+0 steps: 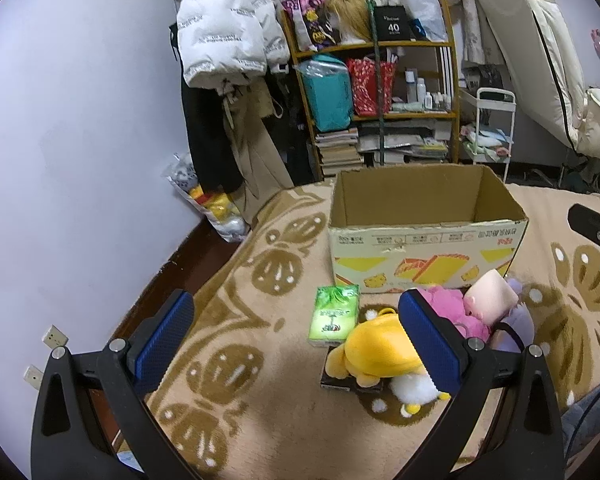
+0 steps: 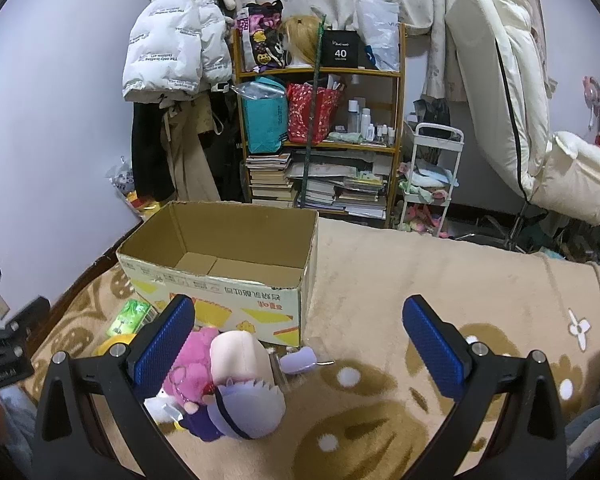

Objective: Organize soft objects
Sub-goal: 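Lower the left tool onto the yellow plush while the right tool approaches the white-purple doll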

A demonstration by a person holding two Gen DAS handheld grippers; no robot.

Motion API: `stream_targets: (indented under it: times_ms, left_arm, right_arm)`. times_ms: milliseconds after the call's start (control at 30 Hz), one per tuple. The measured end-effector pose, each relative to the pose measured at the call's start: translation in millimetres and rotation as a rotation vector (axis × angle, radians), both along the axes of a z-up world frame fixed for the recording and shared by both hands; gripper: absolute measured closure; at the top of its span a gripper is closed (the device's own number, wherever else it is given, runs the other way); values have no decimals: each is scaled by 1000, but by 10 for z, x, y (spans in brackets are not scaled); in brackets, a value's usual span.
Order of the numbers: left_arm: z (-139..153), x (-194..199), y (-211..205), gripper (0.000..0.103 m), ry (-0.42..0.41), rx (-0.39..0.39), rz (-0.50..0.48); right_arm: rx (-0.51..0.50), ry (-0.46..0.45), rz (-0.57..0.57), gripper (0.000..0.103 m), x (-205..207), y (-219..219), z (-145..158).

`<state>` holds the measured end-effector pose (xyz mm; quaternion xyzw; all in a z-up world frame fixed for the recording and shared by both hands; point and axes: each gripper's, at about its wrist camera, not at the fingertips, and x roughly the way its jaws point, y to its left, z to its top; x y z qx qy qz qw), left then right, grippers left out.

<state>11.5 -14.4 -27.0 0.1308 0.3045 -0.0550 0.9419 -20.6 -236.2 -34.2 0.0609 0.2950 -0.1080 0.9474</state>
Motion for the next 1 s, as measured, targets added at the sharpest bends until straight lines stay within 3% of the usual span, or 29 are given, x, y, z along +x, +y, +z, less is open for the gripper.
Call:
stream_targets:
  times_ms: [367,600,1000]
  left_arm:
    - [-252,238,-171,2,77,17,-2]
    - [-388,336,-275,2,81,33,-23]
    - [-676,453,-471,2,166,53,-78]
  right_arm:
    - [-36,59,68,0,226,106,-107]
    - [-16,113,75,0,417,104,-238]
    - [-10,208,94,0,696,129,-496]
